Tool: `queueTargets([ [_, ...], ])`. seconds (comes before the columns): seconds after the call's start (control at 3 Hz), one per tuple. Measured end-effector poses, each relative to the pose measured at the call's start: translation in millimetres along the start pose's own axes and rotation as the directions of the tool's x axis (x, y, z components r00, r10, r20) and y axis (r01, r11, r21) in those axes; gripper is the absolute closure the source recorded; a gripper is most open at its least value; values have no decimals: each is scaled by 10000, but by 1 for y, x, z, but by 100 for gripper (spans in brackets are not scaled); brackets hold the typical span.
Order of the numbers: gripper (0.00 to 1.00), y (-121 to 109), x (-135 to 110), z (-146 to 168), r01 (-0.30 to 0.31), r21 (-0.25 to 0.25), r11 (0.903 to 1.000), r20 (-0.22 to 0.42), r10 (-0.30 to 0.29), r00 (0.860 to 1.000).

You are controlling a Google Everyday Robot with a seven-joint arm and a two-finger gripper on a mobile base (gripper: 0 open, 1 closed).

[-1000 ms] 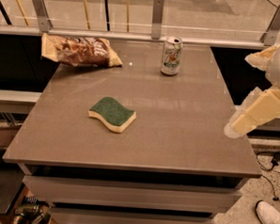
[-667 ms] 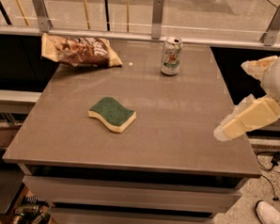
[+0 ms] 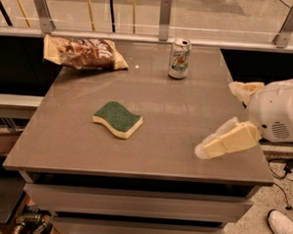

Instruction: Pick sponge

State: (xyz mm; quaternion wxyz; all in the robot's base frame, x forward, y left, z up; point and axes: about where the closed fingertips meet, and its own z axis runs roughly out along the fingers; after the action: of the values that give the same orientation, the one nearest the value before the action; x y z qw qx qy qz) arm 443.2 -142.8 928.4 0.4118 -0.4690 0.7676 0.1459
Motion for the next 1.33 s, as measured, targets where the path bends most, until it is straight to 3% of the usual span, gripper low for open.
queueTargets([
  [0.33, 0, 20, -6, 48, -31, -85, 10000, 294, 34, 9996],
  [0.67, 0, 20, -8, 49, -17, -11, 10000, 242, 18, 9997],
  [1.33, 0, 19, -19, 87, 53, 102, 9999, 532, -58, 9986],
])
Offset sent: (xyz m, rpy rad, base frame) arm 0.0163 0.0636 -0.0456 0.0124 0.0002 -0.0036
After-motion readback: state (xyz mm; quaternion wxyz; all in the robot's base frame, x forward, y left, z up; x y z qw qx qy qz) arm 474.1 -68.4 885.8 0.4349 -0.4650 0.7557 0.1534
